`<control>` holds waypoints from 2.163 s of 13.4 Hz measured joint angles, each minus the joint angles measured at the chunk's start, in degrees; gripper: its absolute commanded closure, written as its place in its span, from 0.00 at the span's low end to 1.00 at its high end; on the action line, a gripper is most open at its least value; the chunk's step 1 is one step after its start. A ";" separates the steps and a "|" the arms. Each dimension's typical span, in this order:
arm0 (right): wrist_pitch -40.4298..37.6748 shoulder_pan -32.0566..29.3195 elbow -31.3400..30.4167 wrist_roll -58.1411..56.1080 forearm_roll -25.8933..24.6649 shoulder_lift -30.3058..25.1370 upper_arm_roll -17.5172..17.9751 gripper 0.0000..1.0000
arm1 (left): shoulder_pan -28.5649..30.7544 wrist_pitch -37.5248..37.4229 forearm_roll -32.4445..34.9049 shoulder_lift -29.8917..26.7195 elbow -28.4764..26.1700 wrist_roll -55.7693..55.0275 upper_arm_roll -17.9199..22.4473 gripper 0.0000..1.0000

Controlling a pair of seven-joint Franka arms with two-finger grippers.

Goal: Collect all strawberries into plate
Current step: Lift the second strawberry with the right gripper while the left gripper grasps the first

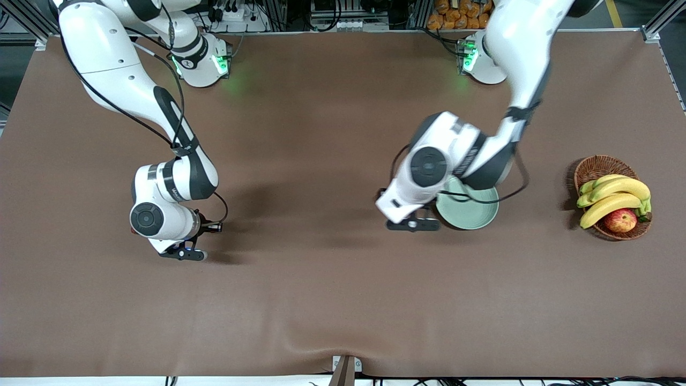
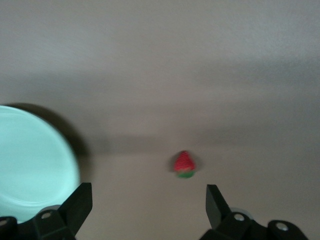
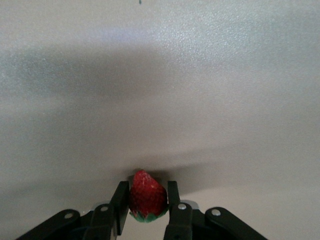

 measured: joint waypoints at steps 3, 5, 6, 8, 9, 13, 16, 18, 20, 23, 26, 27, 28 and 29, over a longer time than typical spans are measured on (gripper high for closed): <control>0.01 0.00 0.00 0.00 0.00 0.00 0.00 0.89 | -2.16 5.61 1.21 4.41 -0.03 -6.13 0.06 0.00; 0.03 -0.01 0.04 0.01 0.01 -0.01 -0.03 1.00 | -2.57 8.34 1.31 6.31 -0.63 -7.92 0.07 0.00; 0.16 -0.01 0.09 0.01 0.02 -0.01 -0.05 1.00 | -2.58 9.47 1.31 6.77 -1.40 -8.14 0.08 0.00; 0.62 -0.03 0.55 0.04 0.02 -0.11 -0.18 1.00 | -2.57 10.31 1.32 6.98 -3.19 -8.22 0.18 0.04; 0.70 -0.05 1.02 0.06 0.02 -0.37 -0.24 1.00 | -2.55 10.32 1.32 6.97 -4.06 -8.25 0.23 0.08; -0.50 -0.14 3.15 0.04 0.02 -3.98 -0.50 1.00 | -2.53 10.54 1.32 6.95 -6.81 -8.26 0.26 0.40; -3.42 -0.68 5.19 0.00 0.02 -6.84 -0.68 1.00 | -2.55 10.61 1.32 6.83 -7.00 -8.37 0.16 1.00; -6.66 -0.85 7.13 -0.03 0.02 -8.02 -0.66 1.00 | -2.55 10.61 1.32 6.80 -7.06 -8.47 0.13 1.00; -8.91 -0.84 8.66 -0.03 0.33 -8.95 -0.24 1.00 | -2.31 10.63 1.32 6.32 -7.01 -8.75 0.21 1.00; -9.35 -0.60 9.54 -0.03 6.01 -9.94 0.62 1.00 | 0.72 7.46 1.48 1.91 -6.66 -8.28 0.55 1.00; -9.31 -0.44 10.19 -0.05 13.15 -10.33 2.35 1.00 | 8.02 -2.26 1.57 -4.83 -6.85 -1.43 0.67 1.00; -9.22 -0.26 10.46 -0.05 15.65 -10.33 2.91 1.00 | 9.81 -4.16 1.57 -5.82 -7.39 0.37 0.69 1.00; -8.82 0.22 10.62 -0.05 18.06 -10.33 3.21 1.00 | 10.73 -4.72 1.59 -5.95 -8.23 1.11 0.80 1.00; -7.63 1.02 10.67 -0.07 19.94 -10.32 3.33 1.00 | 11.38 -4.72 1.99 -5.70 -9.46 1.18 0.89 1.00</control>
